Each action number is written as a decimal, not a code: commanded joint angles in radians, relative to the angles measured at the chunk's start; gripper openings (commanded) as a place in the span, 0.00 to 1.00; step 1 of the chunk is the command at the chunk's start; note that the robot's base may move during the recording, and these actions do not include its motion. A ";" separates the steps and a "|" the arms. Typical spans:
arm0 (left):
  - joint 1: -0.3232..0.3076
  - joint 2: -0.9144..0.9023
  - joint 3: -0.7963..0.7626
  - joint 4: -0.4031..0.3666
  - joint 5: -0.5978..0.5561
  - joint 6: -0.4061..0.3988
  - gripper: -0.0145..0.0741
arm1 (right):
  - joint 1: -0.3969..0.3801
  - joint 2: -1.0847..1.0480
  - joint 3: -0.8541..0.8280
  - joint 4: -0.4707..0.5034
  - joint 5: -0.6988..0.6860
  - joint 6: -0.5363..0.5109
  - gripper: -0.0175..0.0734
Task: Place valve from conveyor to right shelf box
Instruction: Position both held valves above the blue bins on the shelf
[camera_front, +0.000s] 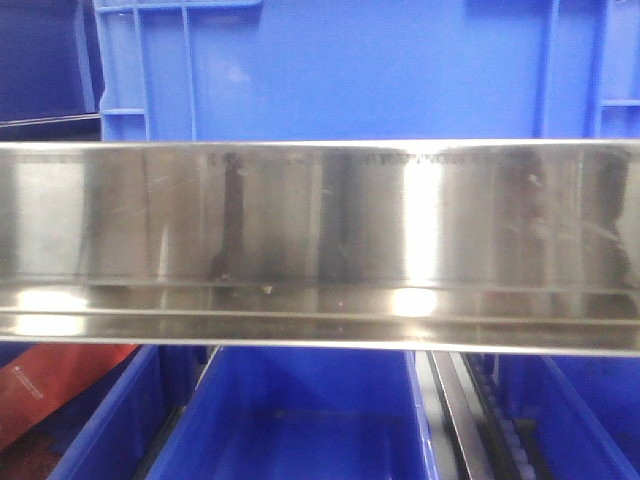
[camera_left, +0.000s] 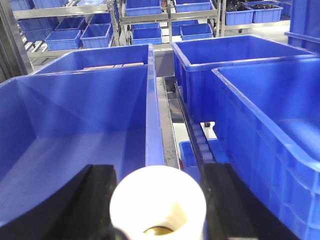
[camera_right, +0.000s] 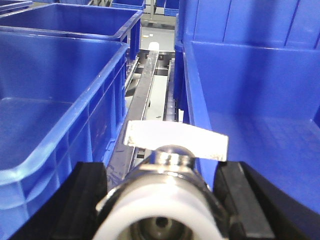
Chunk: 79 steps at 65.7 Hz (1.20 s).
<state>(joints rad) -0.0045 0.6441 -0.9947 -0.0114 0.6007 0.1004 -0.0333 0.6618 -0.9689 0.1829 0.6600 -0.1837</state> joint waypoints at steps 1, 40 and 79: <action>-0.003 -0.006 -0.007 -0.002 -0.052 -0.005 0.04 | -0.001 -0.006 -0.018 -0.003 -0.084 -0.001 0.03; -0.003 -0.006 -0.007 -0.002 -0.052 -0.005 0.04 | -0.001 -0.006 -0.018 -0.003 -0.084 -0.001 0.03; -0.003 -0.006 -0.007 -0.002 -0.057 -0.005 0.04 | -0.001 -0.006 -0.018 -0.003 -0.086 -0.001 0.03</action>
<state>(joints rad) -0.0045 0.6441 -0.9947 -0.0114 0.6007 0.1004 -0.0333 0.6618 -0.9689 0.1829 0.6600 -0.1837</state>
